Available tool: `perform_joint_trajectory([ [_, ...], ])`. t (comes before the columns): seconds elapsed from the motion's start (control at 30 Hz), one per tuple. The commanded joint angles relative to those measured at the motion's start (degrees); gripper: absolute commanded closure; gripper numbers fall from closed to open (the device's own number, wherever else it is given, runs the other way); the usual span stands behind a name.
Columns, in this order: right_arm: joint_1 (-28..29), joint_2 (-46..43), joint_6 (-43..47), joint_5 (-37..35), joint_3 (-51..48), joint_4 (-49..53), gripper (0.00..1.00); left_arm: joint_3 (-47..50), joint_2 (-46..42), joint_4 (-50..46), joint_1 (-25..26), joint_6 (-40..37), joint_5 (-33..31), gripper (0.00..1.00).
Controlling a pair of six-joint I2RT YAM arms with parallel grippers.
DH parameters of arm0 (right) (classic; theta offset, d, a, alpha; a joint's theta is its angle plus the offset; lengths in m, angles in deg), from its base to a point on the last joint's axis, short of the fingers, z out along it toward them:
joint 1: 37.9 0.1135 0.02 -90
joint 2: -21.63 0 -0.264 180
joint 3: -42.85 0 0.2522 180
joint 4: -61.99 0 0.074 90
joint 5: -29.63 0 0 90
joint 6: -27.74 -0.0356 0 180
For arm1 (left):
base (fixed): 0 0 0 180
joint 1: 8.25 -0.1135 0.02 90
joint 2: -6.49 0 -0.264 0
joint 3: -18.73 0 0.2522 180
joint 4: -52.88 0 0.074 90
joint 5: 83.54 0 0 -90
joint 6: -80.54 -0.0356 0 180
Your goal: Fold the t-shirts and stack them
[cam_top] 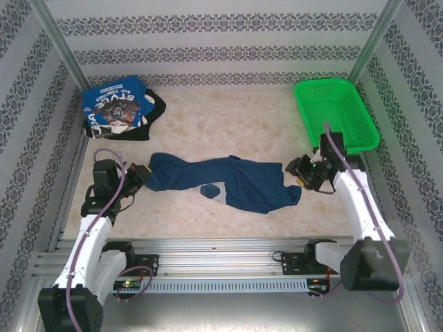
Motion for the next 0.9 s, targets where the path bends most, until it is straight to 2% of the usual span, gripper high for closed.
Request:
perform_joint_trajectory([
  [0.0, -0.4, 9.9, 2.9, -1.6, 3.2, -0.4, 0.51, 0.6, -0.5, 2.5, 0.6, -1.8, 1.0, 1.0],
  [0.17, -0.1, 20.8, 4.1, -2.5, 4.8, -5.8, 0.55, -0.2, -0.1, 1.8, 0.6, -3.1, 0.9, 1.0],
  [0.37, 0.8, 29.0, 2.2, -2.2, 5.7, -13.2, 0.59, -0.7, 0.7, 2.6, 0.6, -3.4, 0.7, 1.0],
  [0.57, 3.9, 37.0, 2.8, -1.9, 10.0, -13.9, 0.61, -1.4, 1.6, 2.7, 0.6, -4.0, 0.1, 1.0],
  [0.63, 3.9, 38.3, 2.0, -1.6, 10.1, -15.6, 0.71, -1.5, 1.7, 2.7, 0.6, -4.0, 0.0, 1.0],
  [0.7, 3.9, 39.5, 1.4, -0.6, 10.9, -17.4, 0.93, -1.7, 1.9, 2.9, 0.6, -4.0, -0.3, 1.0],
  [0.73, 3.9, 39.4, 1.0, 0.3, 11.2, -18.5, 1.0, -1.9, 2.0, 2.7, 0.6, -4.1, -0.3, 1.0],
  [0.87, 3.8, 36.2, 1.0, 2.1, 15.8, -20.5, 1.0, -4.6, 2.7, 1.0, 0.6, -6.5, -1.4, 1.0],
])
